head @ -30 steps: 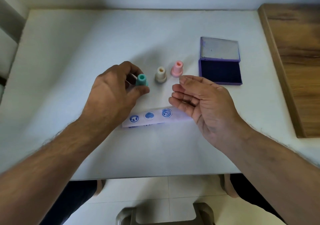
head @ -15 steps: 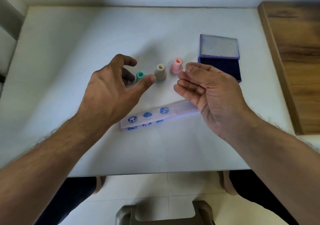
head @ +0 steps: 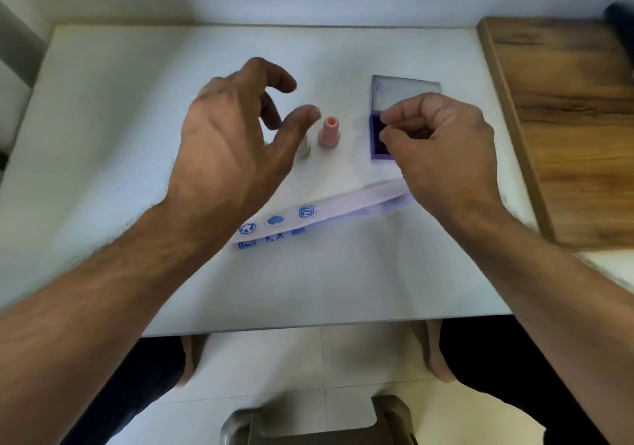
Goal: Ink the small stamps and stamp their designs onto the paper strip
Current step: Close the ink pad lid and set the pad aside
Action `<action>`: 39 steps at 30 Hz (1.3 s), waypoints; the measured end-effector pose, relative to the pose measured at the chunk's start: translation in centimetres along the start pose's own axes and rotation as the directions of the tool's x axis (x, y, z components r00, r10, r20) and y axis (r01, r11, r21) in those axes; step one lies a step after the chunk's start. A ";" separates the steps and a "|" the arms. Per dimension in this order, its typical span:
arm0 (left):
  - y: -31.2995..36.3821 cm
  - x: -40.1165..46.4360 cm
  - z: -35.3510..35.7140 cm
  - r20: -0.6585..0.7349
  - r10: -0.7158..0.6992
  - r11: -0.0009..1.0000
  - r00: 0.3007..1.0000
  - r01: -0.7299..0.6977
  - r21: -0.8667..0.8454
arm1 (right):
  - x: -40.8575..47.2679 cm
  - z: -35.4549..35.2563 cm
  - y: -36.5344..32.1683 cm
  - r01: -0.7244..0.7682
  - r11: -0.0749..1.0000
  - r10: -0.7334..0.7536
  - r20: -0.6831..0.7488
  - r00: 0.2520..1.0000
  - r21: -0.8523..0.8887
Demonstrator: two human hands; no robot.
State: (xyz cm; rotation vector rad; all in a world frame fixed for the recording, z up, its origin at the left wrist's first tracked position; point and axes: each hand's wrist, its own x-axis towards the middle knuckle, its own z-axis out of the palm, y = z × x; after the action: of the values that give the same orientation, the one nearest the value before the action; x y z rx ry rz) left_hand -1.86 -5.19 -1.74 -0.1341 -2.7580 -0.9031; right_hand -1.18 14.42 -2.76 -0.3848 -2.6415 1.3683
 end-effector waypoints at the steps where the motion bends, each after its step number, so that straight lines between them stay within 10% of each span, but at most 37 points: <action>1: 0.5 0.0 0.2 0.007 0.020 1.000 1.000 -0.020 -0.007 | 0.1 -0.2 0.3 0.024 0.998 -0.023 0.003 1.000 -0.063; 23: 5.9 12.6 10.9 0.492 0.154 0.958 0.857 -0.252 0.139 | 3.0 -1.6 4.8 -0.030 0.918 0.070 0.088 0.994 -0.395; 39: 4.8 13.5 10.2 0.496 0.056 0.967 0.866 -0.171 0.188 | 3.3 -1.5 5.4 0.018 0.916 0.015 0.080 0.997 -0.400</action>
State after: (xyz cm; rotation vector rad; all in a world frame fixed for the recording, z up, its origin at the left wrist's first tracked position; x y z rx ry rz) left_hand -16.13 4.91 -3.55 -0.5508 -3.2476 -0.5727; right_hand -3.15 19.55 -6.33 -0.3764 -2.9865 0.8456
